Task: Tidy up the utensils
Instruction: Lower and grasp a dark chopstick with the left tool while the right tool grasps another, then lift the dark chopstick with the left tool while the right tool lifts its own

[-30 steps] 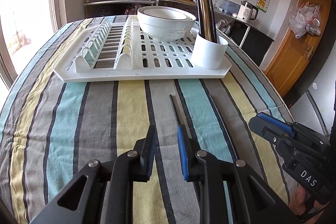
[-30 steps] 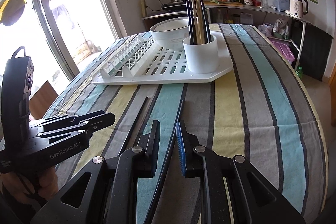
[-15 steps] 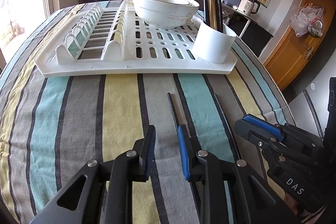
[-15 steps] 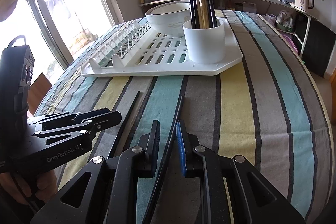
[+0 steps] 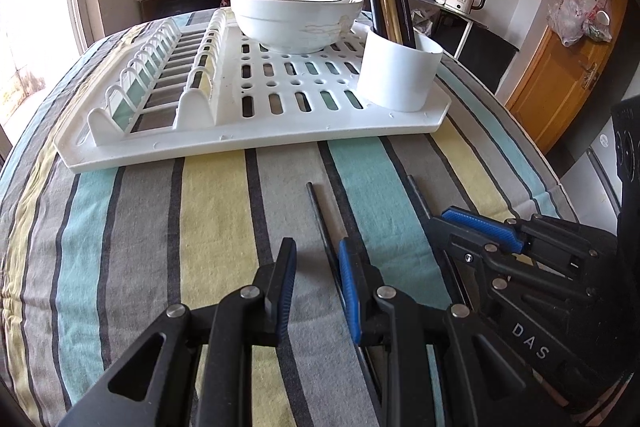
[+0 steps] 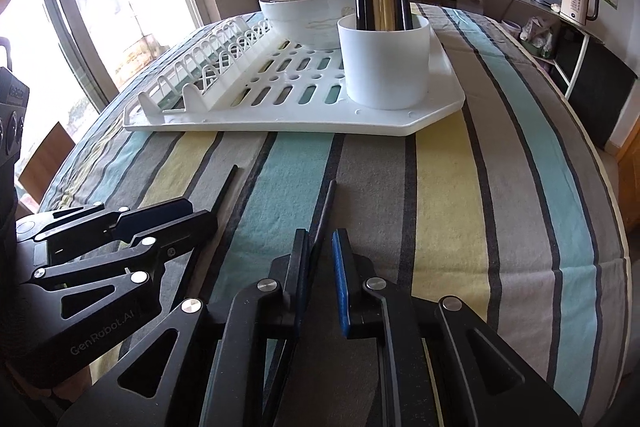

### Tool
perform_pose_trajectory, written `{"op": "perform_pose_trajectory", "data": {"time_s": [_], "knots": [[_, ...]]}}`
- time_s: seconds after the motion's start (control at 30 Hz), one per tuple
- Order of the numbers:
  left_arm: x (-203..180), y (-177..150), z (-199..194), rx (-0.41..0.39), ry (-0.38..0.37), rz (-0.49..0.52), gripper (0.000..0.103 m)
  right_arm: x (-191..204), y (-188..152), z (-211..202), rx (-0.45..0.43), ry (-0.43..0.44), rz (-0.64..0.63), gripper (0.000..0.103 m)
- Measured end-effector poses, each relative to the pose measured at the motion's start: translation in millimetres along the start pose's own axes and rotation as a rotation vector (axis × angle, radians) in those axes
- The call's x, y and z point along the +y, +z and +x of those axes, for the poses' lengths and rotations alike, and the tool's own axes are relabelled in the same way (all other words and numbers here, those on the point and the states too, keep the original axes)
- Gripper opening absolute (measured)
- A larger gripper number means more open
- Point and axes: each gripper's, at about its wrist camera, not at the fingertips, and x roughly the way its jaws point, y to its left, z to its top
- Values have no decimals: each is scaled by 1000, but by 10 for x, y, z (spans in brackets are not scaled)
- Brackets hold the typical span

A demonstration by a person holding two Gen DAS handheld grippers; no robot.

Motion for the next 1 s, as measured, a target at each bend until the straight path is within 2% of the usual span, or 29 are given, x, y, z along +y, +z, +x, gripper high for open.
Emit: {"op": "perform_pose_trajectory", "data": {"time_s": [0.13, 0.3, 0.6, 1.0], "knots": [[-40, 19, 21, 0, 25, 29, 22, -5, 18, -10, 5, 1, -8, 7], [-68, 54, 48, 6, 46, 53, 8, -24, 22, -18, 4, 13, 5, 6], [-55, 104, 34, 21, 11, 37, 6, -100, 63, -139, -22, 47, 28, 5], [-48, 282, -453, -85, -34, 22, 5, -181, 235, -637, -150, 70, 45, 5]]}}
